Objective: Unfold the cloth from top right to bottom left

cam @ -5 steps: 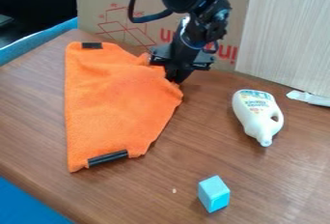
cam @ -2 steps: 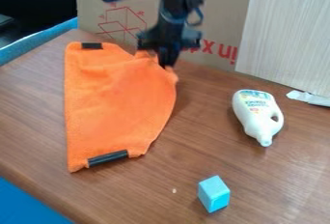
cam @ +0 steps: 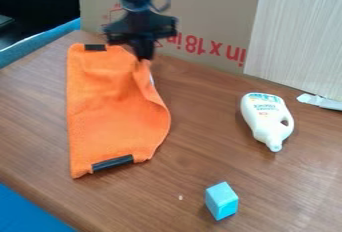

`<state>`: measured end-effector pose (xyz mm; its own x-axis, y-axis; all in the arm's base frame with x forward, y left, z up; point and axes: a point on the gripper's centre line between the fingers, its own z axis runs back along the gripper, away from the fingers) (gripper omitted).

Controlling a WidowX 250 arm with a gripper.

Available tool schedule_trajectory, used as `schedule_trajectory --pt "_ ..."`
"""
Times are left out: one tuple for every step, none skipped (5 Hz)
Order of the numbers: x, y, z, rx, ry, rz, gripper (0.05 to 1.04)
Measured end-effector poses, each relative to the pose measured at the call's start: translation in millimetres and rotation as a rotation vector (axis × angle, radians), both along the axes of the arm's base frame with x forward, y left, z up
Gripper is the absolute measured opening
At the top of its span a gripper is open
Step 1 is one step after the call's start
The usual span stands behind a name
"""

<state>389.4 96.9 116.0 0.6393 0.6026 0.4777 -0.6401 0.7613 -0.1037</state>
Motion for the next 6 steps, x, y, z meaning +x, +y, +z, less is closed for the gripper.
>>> schedule_trajectory --pt "-25 22 -1.6 -0.008 -0.009 -0.024 0.055" --pt "-51 50 -2.8 -0.005 -0.009 -0.048 0.055" --pt "-71 74 -13.0 0.020 0.000 -0.064 0.055" --pt "-92 103 -20.9 0.064 0.017 -0.055 0.055" --pt "-109 130 -25.1 0.097 0.019 -0.031 0.055" --pt "-126 152 -23.7 0.112 0.011 -0.003 0.055"
